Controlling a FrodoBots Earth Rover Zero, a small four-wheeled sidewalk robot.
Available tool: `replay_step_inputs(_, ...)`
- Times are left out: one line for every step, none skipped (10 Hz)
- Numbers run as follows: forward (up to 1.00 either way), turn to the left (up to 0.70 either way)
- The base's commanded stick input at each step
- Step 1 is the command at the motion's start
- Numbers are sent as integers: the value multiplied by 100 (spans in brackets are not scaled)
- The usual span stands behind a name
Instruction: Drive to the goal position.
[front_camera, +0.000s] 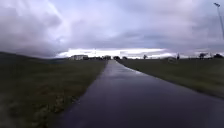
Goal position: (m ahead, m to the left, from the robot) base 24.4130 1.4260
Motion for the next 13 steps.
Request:
replay_step_inputs(70, 0)
replay_step_inputs(70, 0)
replay_step_inputs(70, 0)
replay_step_inputs(70, 0)
replay_step_inputs(70, 0)
replay_step_inputs(70, 0)
replay_step_inputs(70, -27)
replay_step_inputs(70, -27)
replay_step_inputs(70, -12)
replay_step_inputs(70, 0)
replay_step_inputs(70, 0)
replay_step_inputs(70, 0)
replay_step_inputs(70, 0)
